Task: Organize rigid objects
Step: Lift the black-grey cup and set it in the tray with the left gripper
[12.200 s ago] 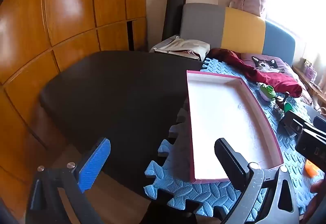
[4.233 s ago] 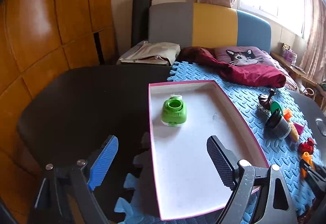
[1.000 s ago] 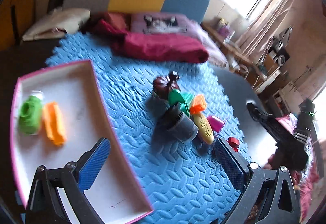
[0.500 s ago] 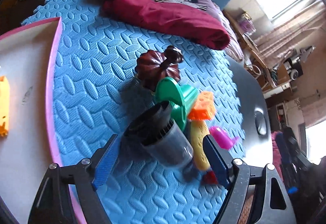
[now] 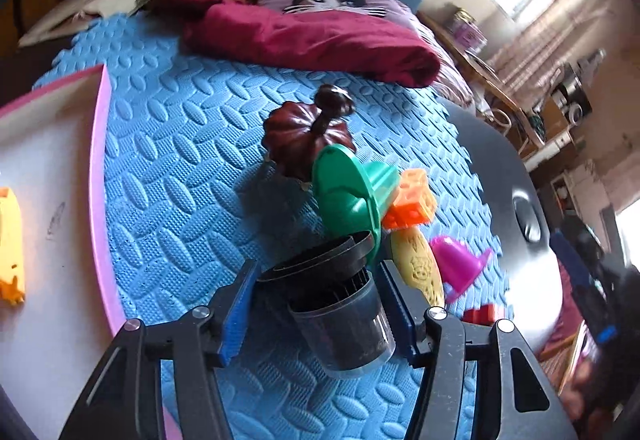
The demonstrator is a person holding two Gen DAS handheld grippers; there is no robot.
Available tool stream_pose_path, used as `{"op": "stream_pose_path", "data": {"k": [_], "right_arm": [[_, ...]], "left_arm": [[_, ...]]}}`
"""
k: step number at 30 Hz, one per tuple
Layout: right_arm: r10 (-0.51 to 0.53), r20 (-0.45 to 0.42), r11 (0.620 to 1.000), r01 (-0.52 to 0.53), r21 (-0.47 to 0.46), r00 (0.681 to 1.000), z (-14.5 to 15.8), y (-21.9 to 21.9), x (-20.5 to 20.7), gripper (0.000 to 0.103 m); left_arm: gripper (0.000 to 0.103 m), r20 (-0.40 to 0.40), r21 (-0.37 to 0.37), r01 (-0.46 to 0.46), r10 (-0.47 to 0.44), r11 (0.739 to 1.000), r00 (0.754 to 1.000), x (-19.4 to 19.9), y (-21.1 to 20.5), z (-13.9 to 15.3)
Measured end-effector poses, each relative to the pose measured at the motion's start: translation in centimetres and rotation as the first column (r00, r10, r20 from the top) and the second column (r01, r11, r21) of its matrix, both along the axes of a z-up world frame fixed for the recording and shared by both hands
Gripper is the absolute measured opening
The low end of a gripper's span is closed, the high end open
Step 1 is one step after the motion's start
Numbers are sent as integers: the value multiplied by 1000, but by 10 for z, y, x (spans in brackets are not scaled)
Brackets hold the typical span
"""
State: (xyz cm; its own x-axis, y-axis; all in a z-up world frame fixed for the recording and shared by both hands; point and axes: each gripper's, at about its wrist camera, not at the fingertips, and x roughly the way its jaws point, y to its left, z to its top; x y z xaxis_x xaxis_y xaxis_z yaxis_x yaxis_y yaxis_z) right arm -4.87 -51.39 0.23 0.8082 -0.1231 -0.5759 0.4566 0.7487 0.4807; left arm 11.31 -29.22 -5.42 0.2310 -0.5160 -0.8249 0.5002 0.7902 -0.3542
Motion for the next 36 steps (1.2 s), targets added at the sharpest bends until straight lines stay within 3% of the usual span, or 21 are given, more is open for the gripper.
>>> {"op": "stream_pose_path", "data": {"k": [7,10,15,17,19,23,26,36], "right_arm": [[-29,-2,996,29,89,1000,-8,-14,-5,38],[19,-65,989,-9,146,998,-21,-14,4,38],[33,-147,990,-12,142,989,-32,-2,1,38],[-7,-168,989,32,145,986,-37,2,-12,47],[-39,-162,980,70,187,986,-41,6,-24,50],[-68,-197,985,97,142,978,-45,27,-35,71],[-39,-242,995,59,76,970,-47,39,-26,72],[-21,-314,1000,22,-1,949,-67,58,-5,73]], "left_arm": [[60,81,33,57,-60,998,995,-23,3,4],[59,81,35,77,-79,996,994,-30,4,3],[60,104,35,94,-97,995,990,-39,8,3],[59,95,32,94,-97,995,991,-39,9,2],[59,91,33,96,-99,995,991,-39,10,-1],[59,82,18,96,-97,995,992,-40,13,-1],[58,79,9,95,-96,995,992,-41,17,-1],[57,72,-41,111,-108,993,992,-48,32,7]]}}
